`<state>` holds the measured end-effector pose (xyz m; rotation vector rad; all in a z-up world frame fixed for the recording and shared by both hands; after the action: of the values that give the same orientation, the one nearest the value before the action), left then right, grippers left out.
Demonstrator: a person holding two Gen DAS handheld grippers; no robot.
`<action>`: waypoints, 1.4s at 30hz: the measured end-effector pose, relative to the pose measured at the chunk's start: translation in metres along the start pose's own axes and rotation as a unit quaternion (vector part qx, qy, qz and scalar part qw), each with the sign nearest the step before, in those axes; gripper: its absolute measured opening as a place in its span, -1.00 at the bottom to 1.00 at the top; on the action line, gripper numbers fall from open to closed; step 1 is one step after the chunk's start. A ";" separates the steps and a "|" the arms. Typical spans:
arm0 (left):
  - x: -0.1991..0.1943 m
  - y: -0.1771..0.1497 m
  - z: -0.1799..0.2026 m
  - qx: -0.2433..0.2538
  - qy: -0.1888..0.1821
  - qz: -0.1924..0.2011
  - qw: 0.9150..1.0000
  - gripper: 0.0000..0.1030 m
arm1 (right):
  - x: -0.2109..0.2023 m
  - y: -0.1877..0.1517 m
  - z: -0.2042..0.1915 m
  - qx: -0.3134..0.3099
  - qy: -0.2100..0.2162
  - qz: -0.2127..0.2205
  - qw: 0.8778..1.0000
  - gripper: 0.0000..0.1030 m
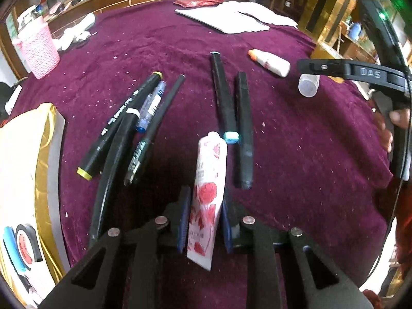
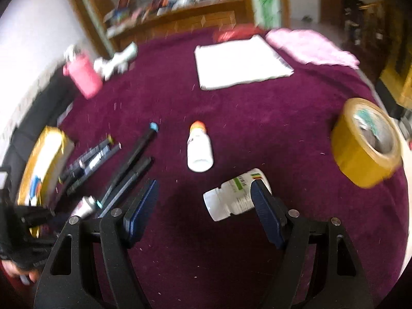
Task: Organize objects
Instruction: 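Grasp the orange-capped white dropper bottle with the right tool while the left tool holds the pink tube, then carry the pink tube and dropper bottle with both tools over the white tray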
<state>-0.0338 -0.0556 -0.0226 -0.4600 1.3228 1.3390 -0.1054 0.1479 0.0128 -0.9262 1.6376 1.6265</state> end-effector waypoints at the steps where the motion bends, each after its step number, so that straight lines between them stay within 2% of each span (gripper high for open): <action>1: 0.000 0.002 -0.001 -0.003 0.002 0.003 1.000 -0.57 | 0.005 0.006 -0.003 -0.017 -0.001 -0.001 1.000 0.45; 4: 0.001 0.007 -0.003 -0.007 0.009 0.003 1.000 -0.57 | 0.021 0.024 -0.015 -0.057 -0.023 -0.013 0.998 0.44; 8: 0.003 0.008 -0.008 -0.013 0.012 0.001 1.000 -0.57 | 0.037 0.038 -0.029 -0.079 -0.030 -0.019 0.996 0.30; 10: 0.003 0.009 -0.011 -0.016 0.011 0.004 1.000 -0.57 | 0.046 0.041 -0.035 -0.091 -0.039 -0.029 0.995 0.13; 12: 0.004 0.010 -0.012 -0.018 0.011 0.007 1.000 -0.57 | 0.053 0.042 -0.037 -0.094 -0.037 -0.044 0.994 -0.16; 14: 0.005 0.012 -0.012 -0.019 0.011 0.009 1.000 -0.57 | 0.059 0.041 -0.037 -0.091 -0.039 -0.052 0.994 -0.21; 16: 0.006 0.014 -0.012 -0.018 0.012 0.008 1.000 -0.57 | 0.062 0.039 -0.035 -0.089 -0.043 -0.055 0.994 -0.45; 17: 0.006 0.014 -0.011 -0.017 0.013 0.008 1.000 -0.58 | 0.063 0.037 -0.034 -0.087 -0.044 -0.057 0.994 -0.49; 20: 0.005 0.012 -0.010 -0.013 0.011 0.010 1.000 -0.58 | 0.061 0.032 -0.031 -0.078 -0.038 -0.052 0.995 -0.49; 27: 0.001 0.005 -0.008 -0.015 -0.003 0.018 1.000 -0.65 | 0.042 0.003 -0.043 -0.075 0.006 -0.051 0.996 -0.49; 34: 0.005 0.009 -0.010 -0.019 -0.005 0.016 1.000 -0.63 | 0.027 -0.023 -0.044 -0.047 0.048 -0.050 0.996 -0.49; 38: 0.009 0.016 -0.009 -0.009 0.008 0.015 1.000 -0.63 | 0.025 -0.025 -0.046 -0.049 0.039 -0.048 0.997 -0.49; 42: 0.012 0.021 -0.012 -0.016 0.004 0.022 1.000 -0.63 | 0.025 -0.025 -0.047 -0.046 0.036 -0.046 0.997 -0.49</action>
<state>-0.0608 -0.0552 -0.0279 -0.4619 1.3271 1.3966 -0.0963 0.1005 -0.0208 -1.1030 1.5532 1.6342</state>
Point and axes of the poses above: each gripper's, at about its wrist camera, not at the fingertips, and x roughly the way its jaws point, z to its right, y to its top, the point moved 4 cm from there along x, roughly the way its jaws point, and after that the axes turned 13 degrees about -y, right-handed, at the moved point
